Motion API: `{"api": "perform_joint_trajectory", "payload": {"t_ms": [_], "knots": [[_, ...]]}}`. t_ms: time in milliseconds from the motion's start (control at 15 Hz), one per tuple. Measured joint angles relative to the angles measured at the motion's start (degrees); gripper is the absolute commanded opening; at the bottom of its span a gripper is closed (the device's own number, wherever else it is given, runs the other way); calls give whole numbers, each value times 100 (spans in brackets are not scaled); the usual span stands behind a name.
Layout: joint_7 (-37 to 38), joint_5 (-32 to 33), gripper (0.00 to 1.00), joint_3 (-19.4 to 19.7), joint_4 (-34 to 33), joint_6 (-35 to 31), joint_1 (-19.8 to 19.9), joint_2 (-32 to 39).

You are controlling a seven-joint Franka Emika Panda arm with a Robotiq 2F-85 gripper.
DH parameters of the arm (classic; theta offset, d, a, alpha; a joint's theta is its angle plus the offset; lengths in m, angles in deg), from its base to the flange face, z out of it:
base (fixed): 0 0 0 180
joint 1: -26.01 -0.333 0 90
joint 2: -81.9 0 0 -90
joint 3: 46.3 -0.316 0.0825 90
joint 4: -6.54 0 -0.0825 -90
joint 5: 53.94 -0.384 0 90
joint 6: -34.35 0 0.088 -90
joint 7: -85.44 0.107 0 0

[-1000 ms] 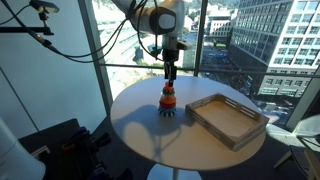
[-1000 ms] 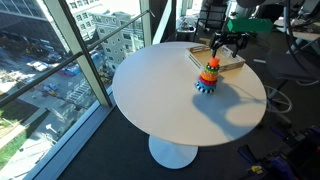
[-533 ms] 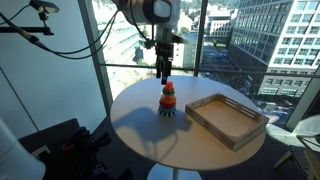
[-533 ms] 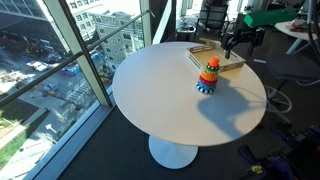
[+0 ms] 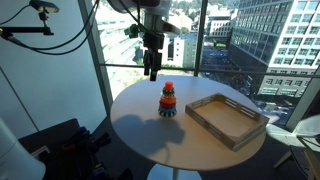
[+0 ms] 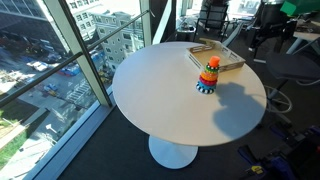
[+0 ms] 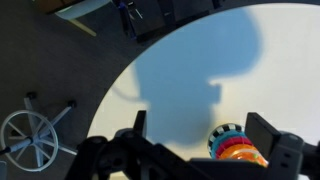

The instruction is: Pick up the black and white striped ring from the table and hang it on the rings stacking stand

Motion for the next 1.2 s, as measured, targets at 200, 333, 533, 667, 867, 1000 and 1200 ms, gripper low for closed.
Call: {"api": "perform_joint_trajectory", "payload": {"t_ms": [200,333,533,667,867,1000,1200], "knots": [[-219,0,100,-2,380,24,104,-520],[-366,0,100,-4,591,24,164,-851],[-626,4,100,-21,839,24,241,-1347],[-753,26,100,-42,937,24,271,-1629],[-873,29,100,-70,993,24,282,-1906],[-893,28,100,-84,996,24,283,-1970],[-892,28,100,-107,997,24,296,-1942]]}}
